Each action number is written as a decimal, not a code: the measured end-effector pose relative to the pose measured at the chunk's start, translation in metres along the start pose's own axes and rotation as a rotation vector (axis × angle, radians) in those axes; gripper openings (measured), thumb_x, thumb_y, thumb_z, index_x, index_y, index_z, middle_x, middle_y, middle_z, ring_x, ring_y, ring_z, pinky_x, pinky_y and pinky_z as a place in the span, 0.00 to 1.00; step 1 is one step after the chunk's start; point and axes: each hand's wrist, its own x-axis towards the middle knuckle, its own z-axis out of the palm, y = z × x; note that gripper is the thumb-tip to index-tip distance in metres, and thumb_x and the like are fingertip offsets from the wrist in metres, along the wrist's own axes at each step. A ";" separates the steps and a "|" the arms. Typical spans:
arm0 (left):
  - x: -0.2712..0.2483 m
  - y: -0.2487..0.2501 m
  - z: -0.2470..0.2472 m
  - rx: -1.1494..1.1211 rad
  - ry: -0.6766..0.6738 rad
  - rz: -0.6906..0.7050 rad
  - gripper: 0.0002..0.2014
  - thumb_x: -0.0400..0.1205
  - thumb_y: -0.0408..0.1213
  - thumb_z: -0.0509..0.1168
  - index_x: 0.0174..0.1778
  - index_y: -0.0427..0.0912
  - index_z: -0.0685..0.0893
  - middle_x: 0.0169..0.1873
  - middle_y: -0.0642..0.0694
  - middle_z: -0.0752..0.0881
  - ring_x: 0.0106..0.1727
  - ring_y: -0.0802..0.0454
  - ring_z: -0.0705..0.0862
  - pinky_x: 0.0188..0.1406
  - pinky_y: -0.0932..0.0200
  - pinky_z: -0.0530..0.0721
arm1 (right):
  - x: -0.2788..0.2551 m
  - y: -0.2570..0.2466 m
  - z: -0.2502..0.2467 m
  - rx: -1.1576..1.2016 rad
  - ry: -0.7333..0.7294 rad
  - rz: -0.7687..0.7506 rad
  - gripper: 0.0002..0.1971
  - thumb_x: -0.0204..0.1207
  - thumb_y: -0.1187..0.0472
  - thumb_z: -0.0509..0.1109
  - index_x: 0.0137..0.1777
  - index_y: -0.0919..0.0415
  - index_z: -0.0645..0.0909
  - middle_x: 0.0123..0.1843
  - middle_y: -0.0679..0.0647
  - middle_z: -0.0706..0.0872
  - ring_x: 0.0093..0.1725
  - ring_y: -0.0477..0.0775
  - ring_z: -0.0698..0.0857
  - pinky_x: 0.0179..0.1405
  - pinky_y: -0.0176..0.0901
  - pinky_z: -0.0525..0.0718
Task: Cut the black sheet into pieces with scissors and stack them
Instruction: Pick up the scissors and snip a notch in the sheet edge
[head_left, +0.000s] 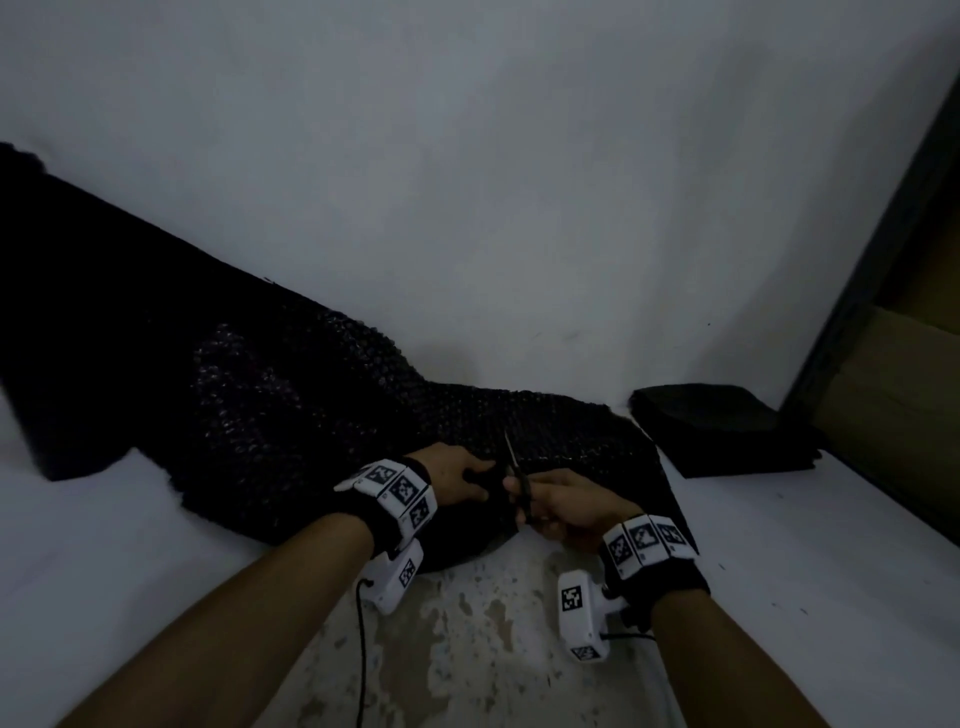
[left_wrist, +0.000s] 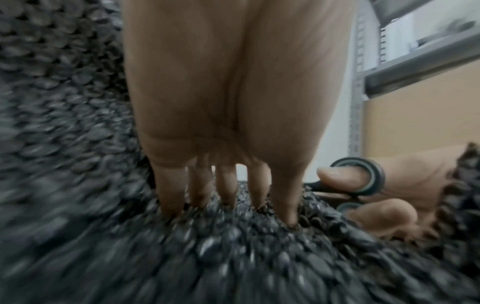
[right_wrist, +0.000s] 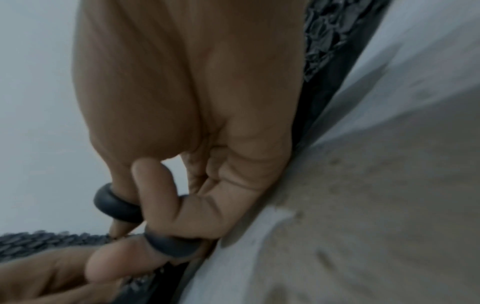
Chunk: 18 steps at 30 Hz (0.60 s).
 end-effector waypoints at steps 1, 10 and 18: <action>-0.001 0.001 -0.002 -0.002 0.024 -0.003 0.28 0.87 0.52 0.63 0.84 0.52 0.68 0.79 0.47 0.75 0.76 0.45 0.75 0.76 0.55 0.73 | -0.004 0.001 0.001 0.001 -0.005 -0.004 0.13 0.81 0.53 0.73 0.49 0.65 0.87 0.31 0.58 0.84 0.21 0.46 0.69 0.19 0.35 0.68; 0.009 0.012 -0.061 -0.095 0.609 -0.084 0.19 0.85 0.34 0.63 0.72 0.37 0.81 0.67 0.35 0.83 0.68 0.37 0.81 0.69 0.50 0.78 | -0.035 0.005 0.000 0.019 -0.131 -0.067 0.13 0.72 0.45 0.79 0.47 0.54 0.88 0.43 0.57 0.88 0.38 0.49 0.81 0.45 0.44 0.81; 0.022 0.011 -0.097 -0.405 0.376 -0.095 0.26 0.90 0.49 0.55 0.84 0.43 0.66 0.80 0.41 0.72 0.78 0.41 0.72 0.78 0.53 0.69 | -0.051 -0.001 -0.005 -0.015 -0.252 -0.162 0.09 0.82 0.51 0.73 0.55 0.55 0.84 0.45 0.53 0.87 0.47 0.47 0.85 0.46 0.38 0.80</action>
